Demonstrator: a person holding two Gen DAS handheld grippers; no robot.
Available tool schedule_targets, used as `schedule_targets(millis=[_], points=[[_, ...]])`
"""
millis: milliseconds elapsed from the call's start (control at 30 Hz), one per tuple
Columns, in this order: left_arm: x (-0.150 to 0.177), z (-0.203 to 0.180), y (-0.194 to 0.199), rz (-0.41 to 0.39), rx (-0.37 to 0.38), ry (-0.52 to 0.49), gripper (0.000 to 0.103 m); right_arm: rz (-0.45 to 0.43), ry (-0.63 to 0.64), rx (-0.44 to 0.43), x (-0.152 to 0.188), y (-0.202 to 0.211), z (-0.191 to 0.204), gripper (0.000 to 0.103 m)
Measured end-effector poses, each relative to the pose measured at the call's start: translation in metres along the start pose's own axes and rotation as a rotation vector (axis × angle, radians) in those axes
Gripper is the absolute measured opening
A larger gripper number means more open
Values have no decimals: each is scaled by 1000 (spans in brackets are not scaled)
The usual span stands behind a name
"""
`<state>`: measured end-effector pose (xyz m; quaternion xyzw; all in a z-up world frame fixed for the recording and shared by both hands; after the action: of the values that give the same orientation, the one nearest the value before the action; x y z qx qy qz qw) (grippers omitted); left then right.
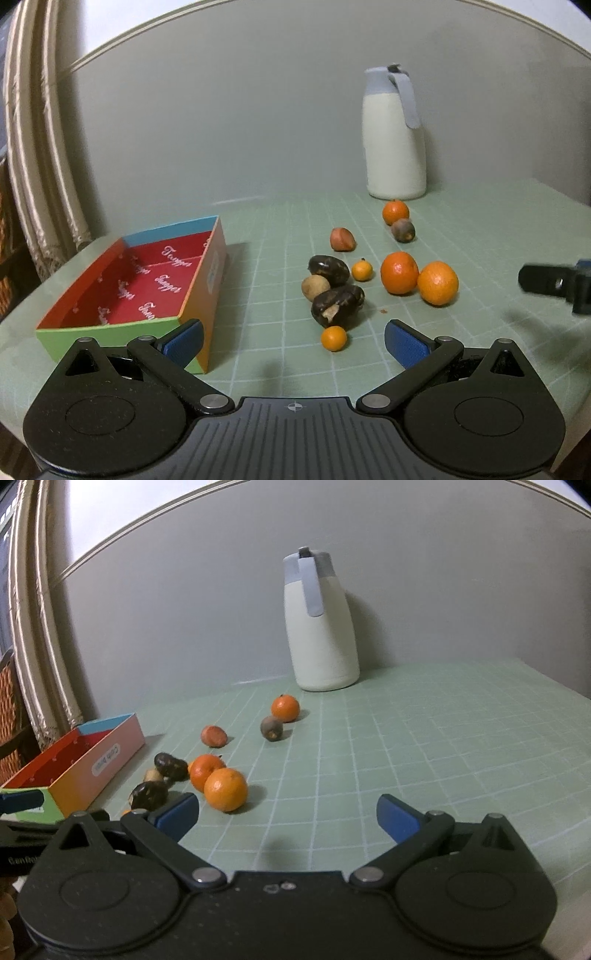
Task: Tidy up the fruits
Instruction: 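Move the left tool to the dark chestnut and close its fingers on it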
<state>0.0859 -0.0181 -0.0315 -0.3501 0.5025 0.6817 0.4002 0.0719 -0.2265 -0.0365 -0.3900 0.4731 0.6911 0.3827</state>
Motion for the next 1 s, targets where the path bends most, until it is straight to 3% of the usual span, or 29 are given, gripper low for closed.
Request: schedule_targets(millis=[167,400,467,500,1000], points=[[-1,-15,-9,-1,9,-91,103,-13,-19,84,-4,1,-14,103],[-1,-20,-25,45,32,-67,102,-39,-124,71,-9,7,-32,103],[0,-21,-29,67,51,-46,82,-47,-133,65,-10,8,-33,103],[1,-22,-32,88,65,-38,79,-50,-134,61,-10,9,-33,103],[-12,-40,-51,111,101,-14,75,-56,-173,29,-10,10,-36,103]])
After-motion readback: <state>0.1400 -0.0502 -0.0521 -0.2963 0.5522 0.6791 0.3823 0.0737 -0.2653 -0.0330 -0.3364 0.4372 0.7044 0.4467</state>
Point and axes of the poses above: each gripper's, at about its wrist camera, not at the fingertips, and y roughly against the way its jaws point, z to its left, x to its underside, the point moved 8 cm from there along -y, roughly the way its jaws point, and after that the axes turned 10 degrees about -x, right-handed, at the moved point
